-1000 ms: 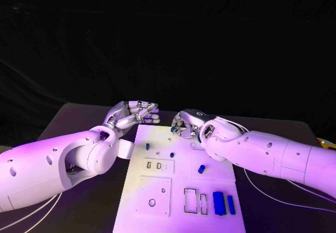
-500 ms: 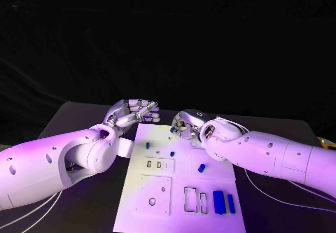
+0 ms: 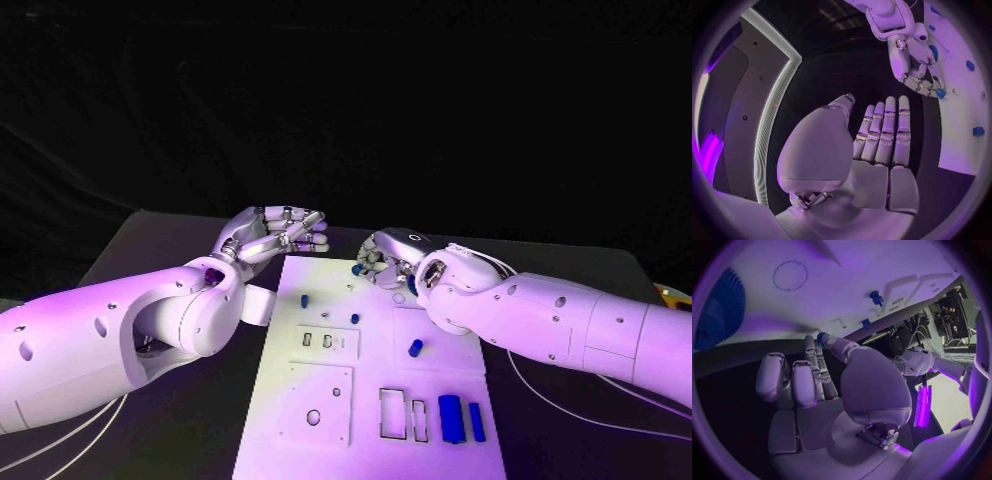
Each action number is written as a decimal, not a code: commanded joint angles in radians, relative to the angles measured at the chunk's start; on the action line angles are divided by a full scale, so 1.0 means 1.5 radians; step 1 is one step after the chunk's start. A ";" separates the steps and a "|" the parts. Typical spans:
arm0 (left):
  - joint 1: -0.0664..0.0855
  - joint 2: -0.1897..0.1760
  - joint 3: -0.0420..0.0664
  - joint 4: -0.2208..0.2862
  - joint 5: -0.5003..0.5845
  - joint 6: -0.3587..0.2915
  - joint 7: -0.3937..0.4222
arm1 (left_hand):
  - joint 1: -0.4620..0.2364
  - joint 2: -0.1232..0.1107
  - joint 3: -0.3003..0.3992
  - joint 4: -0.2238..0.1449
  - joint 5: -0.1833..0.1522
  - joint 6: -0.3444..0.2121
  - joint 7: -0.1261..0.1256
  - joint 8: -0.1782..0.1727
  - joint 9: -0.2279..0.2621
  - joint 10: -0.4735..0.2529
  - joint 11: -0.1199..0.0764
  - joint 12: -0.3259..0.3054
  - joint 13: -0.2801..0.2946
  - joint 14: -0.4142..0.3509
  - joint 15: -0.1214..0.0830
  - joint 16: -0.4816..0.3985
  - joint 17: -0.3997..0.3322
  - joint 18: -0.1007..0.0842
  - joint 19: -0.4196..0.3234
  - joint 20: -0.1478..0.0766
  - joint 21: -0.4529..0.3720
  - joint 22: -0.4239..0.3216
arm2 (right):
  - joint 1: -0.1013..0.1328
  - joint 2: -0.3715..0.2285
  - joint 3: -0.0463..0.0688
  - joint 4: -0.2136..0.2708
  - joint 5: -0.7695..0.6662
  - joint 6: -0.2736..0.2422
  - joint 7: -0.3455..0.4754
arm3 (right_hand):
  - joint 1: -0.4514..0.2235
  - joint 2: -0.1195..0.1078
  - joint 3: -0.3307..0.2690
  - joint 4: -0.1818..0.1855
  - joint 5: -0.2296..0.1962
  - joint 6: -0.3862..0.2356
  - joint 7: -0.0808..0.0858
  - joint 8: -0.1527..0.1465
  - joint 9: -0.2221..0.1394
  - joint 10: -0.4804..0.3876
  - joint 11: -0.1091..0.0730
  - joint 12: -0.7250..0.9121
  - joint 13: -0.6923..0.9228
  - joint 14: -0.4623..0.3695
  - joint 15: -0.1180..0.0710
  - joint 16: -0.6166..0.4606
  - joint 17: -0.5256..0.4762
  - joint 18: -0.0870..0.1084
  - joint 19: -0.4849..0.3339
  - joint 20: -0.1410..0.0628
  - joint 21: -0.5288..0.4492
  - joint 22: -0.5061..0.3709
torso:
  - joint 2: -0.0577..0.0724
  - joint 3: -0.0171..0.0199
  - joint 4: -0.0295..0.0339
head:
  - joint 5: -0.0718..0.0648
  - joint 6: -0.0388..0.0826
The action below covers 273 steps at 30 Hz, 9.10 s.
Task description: Assemble the parts on the task board
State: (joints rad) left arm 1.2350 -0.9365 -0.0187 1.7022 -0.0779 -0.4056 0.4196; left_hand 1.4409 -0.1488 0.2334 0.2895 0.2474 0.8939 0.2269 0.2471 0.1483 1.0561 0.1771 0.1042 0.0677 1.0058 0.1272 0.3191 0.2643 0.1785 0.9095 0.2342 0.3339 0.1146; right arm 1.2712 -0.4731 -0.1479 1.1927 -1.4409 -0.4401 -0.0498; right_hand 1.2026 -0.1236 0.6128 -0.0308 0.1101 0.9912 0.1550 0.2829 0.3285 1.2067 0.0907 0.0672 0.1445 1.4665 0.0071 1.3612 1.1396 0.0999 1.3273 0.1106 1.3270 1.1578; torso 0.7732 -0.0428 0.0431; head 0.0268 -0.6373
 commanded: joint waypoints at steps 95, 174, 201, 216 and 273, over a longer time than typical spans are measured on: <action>0.002 -0.010 0.000 -0.013 0.007 0.034 -0.009 | -0.003 0.001 0.000 -0.002 -0.003 -0.005 0.002 -0.004 -0.001 -0.004 -0.002 -0.006 0.001 -0.006 0.001 -0.008 0.003 0.003 -0.001 0.003 -0.004 -0.003 | -0.010 -0.166 0.007 0.096 0.000 0.067 -0.058 | 0.088 -0.033 -0.162 0.069 0.062 -0.058 -0.018 0.092 0.047 0.176 -0.028 0.939 0.863 0.060 -0.016 0.129 0.243 -0.038 0.088 -0.011 0.086 0.171 | -0.013 0.0060 -0.0172 | 0.002 -0.015; 0.002 -0.002 0.001 -0.012 0.007 0.032 -0.009 | -0.002 0.003 0.002 -0.002 -0.003 -0.006 0.002 -0.004 -0.001 -0.003 -0.002 -0.008 0.001 -0.008 0.001 -0.010 0.005 0.003 -0.002 0.004 -0.005 -0.004 | -0.037 0.021 0.000 0.053 -0.073 -0.011 -0.077 | 0.010 -0.062 -0.105 0.077 0.083 -0.122 0.010 0.012 0.046 0.152 -0.003 0.916 0.838 0.060 0.005 0.128 0.241 -0.037 0.085 0.005 0.080 0.173 | -0.012 0.0063 -0.0173 | 0.009 -0.019; 0.002 0.001 0.001 -0.019 0.007 0.031 -0.010 | -0.001 0.003 0.002 -0.002 -0.003 -0.006 0.003 -0.005 -0.001 -0.004 -0.001 -0.009 0.001 -0.008 0.001 -0.011 0.006 0.003 -0.002 0.004 -0.005 -0.005 | -0.040 0.007 -0.001 0.067 -0.052 -0.039 -0.058 | 0.004 -0.060 -0.106 0.081 0.082 -0.102 0.006 0.008 0.051 0.158 -0.006 0.921 0.844 0.060 0.002 0.128 0.241 -0.038 0.087 0.004 0.081 0.177 | -0.012 0.0070 -0.0175 | 0.008 -0.020; 0.002 0.000 0.001 -0.020 0.007 0.028 -0.010 | -0.001 0.003 0.002 -0.002 -0.003 -0.006 0.003 -0.005 -0.001 -0.004 -0.001 -0.009 0.001 -0.008 0.001 -0.011 0.006 0.003 -0.002 0.004 -0.005 -0.005 | -0.040 0.002 -0.002 0.072 -0.048 -0.034 -0.060 | -0.005 -0.065 -0.116 0.086 0.074 -0.102 0.006 0.003 0.052 0.155 -0.006 0.918 0.841 0.059 0.002 0.128 0.238 -0.037 0.084 0.004 0.078 0.174 | -0.012 0.0070 -0.0173 | 0.008 -0.021; 0.002 -0.008 0.000 -0.033 0.011 0.036 -0.006 | -0.001 0.003 0.003 -0.002 -0.003 -0.007 0.003 -0.005 -0.001 -0.004 -0.001 -0.011 0.001 -0.008 0.001 -0.012 0.009 0.003 -0.001 0.004 -0.006 -0.005 | -0.008 -0.198 0.004 0.184 0.251 -0.012 0.097 | 0.049 -0.032 -0.169 0.110 0.056 -0.085 0.010 -0.041 0.037 0.140 -0.003 0.908 0.825 0.057 0.006 0.126 0.231 -0.031 0.068 0.008 0.054 0.159 | -0.021 0.0136 -0.0277 | 0.010 -0.020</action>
State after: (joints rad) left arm 1.2361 -0.9498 -0.0191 1.6536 -0.0690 -0.3712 0.3980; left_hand 1.4409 -0.1488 0.2334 0.2896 0.2474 0.8903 0.2304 0.2430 0.1482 1.0563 0.1769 0.0917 0.0687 1.0023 0.1306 0.3077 0.2761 0.1784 0.9095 0.2342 0.3300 0.1073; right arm 1.2569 -0.7588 -0.1415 1.4630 -1.2504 -0.4988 -0.0043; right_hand 1.2704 -0.1729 0.3589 0.1360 0.1965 0.8600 0.1691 0.2239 0.3849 1.4229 0.0848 1.4305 1.3076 1.4646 0.0197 1.5527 1.3076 0.0536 1.4352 0.1236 1.4110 1.3081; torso 0.7468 -0.0261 0.0087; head 0.0400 -0.6668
